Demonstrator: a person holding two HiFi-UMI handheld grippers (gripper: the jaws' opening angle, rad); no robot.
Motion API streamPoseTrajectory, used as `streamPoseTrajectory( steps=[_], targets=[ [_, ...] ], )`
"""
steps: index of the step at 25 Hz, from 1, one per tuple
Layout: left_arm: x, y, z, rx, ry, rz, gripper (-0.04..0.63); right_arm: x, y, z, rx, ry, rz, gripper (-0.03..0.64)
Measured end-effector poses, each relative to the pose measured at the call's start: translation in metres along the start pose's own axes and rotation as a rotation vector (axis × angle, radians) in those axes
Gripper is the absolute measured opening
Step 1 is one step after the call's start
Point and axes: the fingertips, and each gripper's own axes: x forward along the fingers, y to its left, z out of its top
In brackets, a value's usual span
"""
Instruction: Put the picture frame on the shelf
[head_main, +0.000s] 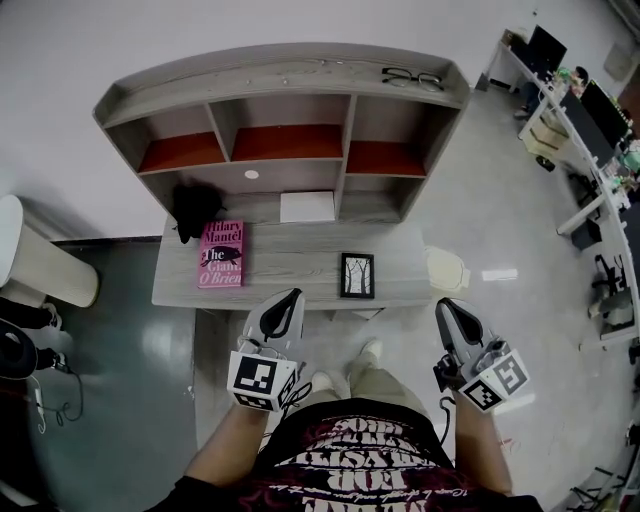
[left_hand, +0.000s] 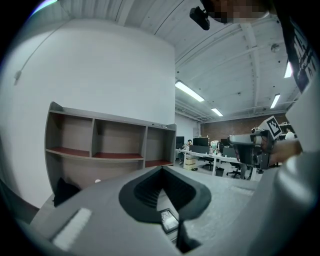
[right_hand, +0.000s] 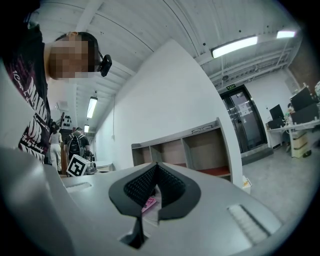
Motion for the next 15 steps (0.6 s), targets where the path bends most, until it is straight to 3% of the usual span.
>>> streamPoseTrajectory(
  steps=[15],
  targets=[
    [0.006,-0.004,0.003,0.003,0.016,0.002,0.002,0.009,-0.014,-0.004,0.039,0.005,0.021,0.026]
  ],
)
